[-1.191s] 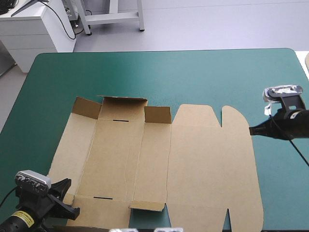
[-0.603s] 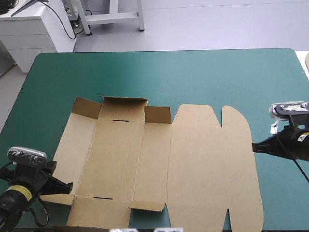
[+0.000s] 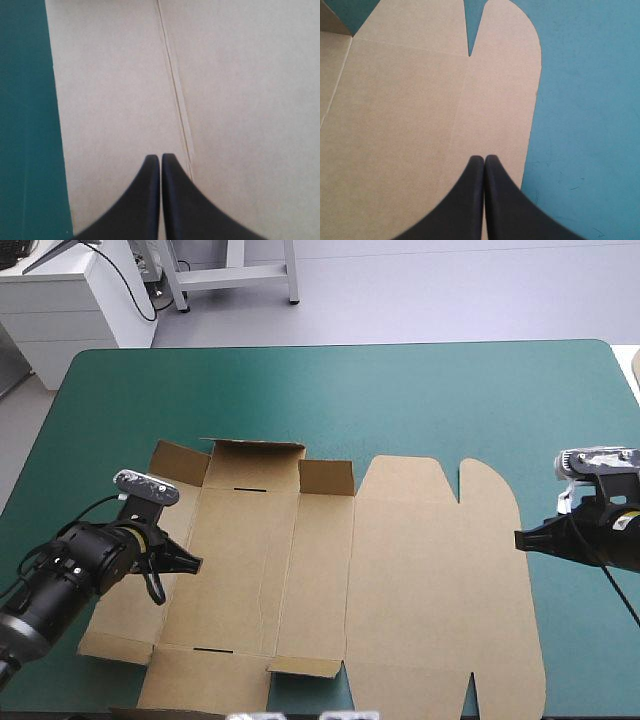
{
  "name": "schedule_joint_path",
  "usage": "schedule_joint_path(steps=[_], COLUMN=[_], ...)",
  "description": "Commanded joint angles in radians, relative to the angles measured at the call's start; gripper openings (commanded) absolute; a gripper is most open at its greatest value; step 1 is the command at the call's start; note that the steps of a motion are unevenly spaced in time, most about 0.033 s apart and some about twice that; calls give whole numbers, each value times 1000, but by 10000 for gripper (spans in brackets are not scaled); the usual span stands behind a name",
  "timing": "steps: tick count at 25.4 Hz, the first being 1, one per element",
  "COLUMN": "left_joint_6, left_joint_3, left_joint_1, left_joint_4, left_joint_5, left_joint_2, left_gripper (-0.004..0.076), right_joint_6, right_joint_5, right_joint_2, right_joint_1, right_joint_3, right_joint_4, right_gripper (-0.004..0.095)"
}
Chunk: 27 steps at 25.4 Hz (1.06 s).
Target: Fold the box
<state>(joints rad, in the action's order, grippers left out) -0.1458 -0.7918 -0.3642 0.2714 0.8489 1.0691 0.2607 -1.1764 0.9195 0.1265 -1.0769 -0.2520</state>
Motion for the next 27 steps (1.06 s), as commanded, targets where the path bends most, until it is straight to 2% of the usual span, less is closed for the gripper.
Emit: schedule_joint_path(steps=[1,4,7,9,13,17,22,27], left_joint_6=[-11,-11,13,146,368,479,531,618], left_joint_3=[-86,-189,-284,-324,-330,-330,-325,-231], left_joint_1=[-4,9,189,352,565,729,834,845], left_joint_4=[-12,-32,-119,-251,-430,-526,-534,-633], left_joint_5=[-29,35,67,101,176,259,360,342], left_joint_2=[39,86,98,98,99,99,117,121], left_gripper=[-8,-8,-8,-8,-8,-8,-8,-8], right_joint_6=[12,29,45,45,45,45,45,45], right_joint_5=[52,52,50,50,50,56,56,56], right_joint_2=[-10,-10,-10,-10,-10,-10,-10,-10], right_joint_1=[8,8,8,8,8,8,8,8], right_joint_3=[-26,-26,-25,-25,-25,-25,-25,-25], right_joint_4=[-20,-18,-13,-13,-13,-15,-15,-13], right_gripper=[-20,-19,-20,-20,-19,-19,-20,-20])
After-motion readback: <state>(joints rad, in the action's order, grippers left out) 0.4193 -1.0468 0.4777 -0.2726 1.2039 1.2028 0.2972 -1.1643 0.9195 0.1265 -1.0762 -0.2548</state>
